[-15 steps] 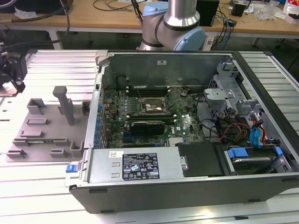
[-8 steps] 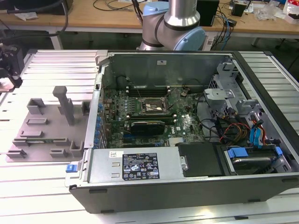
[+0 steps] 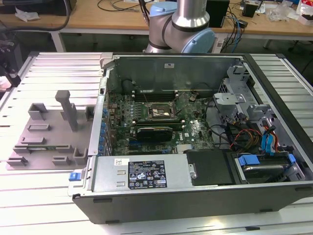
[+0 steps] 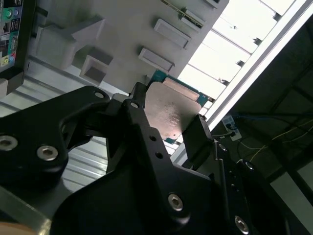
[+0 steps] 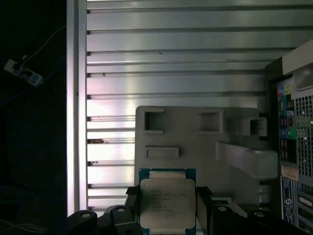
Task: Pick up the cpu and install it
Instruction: 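Pick up the cpu and move it towards the insertion slot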
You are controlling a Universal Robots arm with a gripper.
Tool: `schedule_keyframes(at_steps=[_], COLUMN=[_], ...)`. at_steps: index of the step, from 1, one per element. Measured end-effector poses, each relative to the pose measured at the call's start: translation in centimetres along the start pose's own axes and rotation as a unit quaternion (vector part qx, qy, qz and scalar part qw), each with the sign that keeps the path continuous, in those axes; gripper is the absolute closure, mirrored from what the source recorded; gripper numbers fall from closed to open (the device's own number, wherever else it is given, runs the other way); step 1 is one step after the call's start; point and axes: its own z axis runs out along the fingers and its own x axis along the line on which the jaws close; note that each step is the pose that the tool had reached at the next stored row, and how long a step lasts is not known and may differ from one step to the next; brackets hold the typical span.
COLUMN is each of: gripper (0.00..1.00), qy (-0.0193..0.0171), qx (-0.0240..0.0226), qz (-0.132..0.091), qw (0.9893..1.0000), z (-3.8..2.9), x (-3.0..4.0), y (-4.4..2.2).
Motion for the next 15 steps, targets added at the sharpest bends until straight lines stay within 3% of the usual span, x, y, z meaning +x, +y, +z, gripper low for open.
schedule_keyframes(at_steps=[5,8,10,15], gripper=[0.45,0.45,0.45,0.45], qy=[0.0,0.0,0.0,0.0], qx=[0.0,0.0,0.0,0.0], qz=[0.0,0.0,0.0,0.0], qw=[1.0,1.0,1.0,1.0], z=[-1.06,-2.33,-2.7,-4.36], x=[0.01,0.02,0.03,0.04], y=[0.13,0.27,0.31,0.47])
